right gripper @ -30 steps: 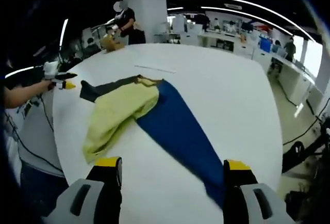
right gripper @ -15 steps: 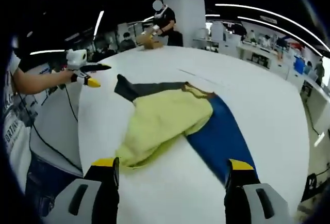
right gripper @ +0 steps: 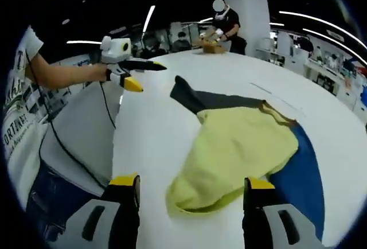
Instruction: Fold the garment on the visible template until the final outline fits inside the template.
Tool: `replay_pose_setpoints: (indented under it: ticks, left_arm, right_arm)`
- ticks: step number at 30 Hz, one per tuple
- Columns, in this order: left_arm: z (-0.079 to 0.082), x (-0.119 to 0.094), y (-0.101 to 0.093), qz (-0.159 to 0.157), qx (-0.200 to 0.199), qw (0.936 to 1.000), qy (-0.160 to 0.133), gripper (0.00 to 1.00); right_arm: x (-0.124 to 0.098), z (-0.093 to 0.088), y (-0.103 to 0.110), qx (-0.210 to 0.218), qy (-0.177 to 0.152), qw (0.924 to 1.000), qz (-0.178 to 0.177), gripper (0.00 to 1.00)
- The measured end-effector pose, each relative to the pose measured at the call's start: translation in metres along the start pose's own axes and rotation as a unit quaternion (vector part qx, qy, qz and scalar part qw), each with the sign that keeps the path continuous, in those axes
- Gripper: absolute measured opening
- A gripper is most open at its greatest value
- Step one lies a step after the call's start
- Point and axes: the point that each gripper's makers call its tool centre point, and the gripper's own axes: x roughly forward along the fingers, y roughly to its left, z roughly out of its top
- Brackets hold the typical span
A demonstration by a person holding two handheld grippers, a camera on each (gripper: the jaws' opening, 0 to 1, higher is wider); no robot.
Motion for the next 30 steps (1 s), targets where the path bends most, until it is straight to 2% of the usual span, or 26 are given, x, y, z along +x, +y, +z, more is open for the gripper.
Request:
replay_pose_setpoints:
  ticks: [4,6,12,15,18,21,24,30]
  left_arm:
    - [-0.004,0.000,-0.012,-0.013,0.005,0.9999,0.004,0.98]
    - [-0.006,0.000,-0.015,-0.014,0.007,0.9999,0.006,0.98]
    - [-0.010,-0.004,-0.034,-0.025,0.009,0.9996,0.010,0.96]
    - [-0.011,-0.007,-0.039,-0.032,0.008,0.9994,0.011,0.95]
    - [-0.013,-0.010,-0.044,-0.035,0.009,0.9993,0.013,0.95]
    - [-0.015,-0.011,-0.049,-0.039,0.007,0.9991,0.014,0.94]
    - [-0.016,-0.012,-0.053,-0.043,0.008,0.9989,0.017,0.92]
    - [-0.020,-0.013,-0.057,-0.045,0.014,0.9986,0.024,0.90]
  right_arm:
    - [0.013,-0.002,0.019,-0.012,0.006,0.9993,0.034,0.59]
    - [0.019,-0.002,0.023,-0.007,0.006,0.9992,0.038,0.52]
    - [0.039,-0.014,0.034,-0.017,0.031,0.9979,0.055,0.40]
    - [0.046,-0.021,0.034,-0.022,0.043,0.9975,0.051,0.36]
    - [0.051,-0.034,0.030,-0.049,0.076,0.9950,0.042,0.32]
    - [0.054,-0.047,0.023,-0.079,0.111,0.9903,0.027,0.24]
    - [0.057,-0.050,0.023,-0.081,0.114,0.9899,0.024,0.20]
    - [0.057,-0.051,0.012,-0.121,0.127,0.9845,0.001,0.06]
